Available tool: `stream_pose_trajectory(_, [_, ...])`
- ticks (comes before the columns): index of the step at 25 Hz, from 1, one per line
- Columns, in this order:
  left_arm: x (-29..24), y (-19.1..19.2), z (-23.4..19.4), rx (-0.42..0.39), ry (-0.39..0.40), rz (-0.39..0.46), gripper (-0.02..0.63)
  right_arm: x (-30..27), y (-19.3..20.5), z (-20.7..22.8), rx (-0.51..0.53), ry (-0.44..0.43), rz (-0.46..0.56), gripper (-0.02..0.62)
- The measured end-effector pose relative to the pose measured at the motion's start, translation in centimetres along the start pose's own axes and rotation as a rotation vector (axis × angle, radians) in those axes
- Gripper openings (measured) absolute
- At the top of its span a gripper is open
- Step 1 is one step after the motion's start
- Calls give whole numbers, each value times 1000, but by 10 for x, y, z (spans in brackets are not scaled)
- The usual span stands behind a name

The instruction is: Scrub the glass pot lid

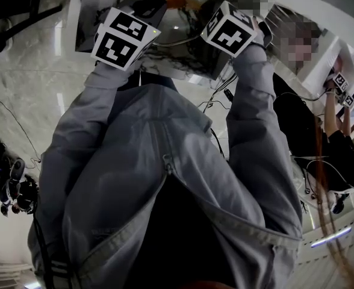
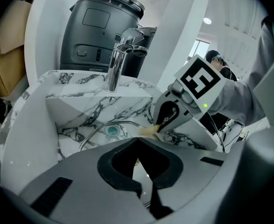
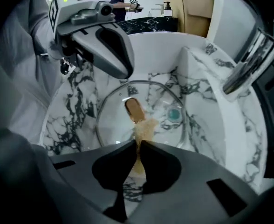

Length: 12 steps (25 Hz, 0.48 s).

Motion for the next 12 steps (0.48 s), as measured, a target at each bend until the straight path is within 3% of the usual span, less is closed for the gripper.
stream_pose_trajectory(6, [-10,-6,-7,3,-3,-15,15,-6,-3,50,82,212,-40,49])
stream_pose_trajectory(12, [-17,-8,-11,13,-2,-26,15,-32,-12,72,107,292,-65,48])
Point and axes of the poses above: the fingertips, and each gripper's own axes: x backward along the fingers, z to its right, y out of its underside, the point moved 9 cm from there along x, backward along the fingers, and after that the axes turned 10 degrees about -y, right-handed, at the moved point
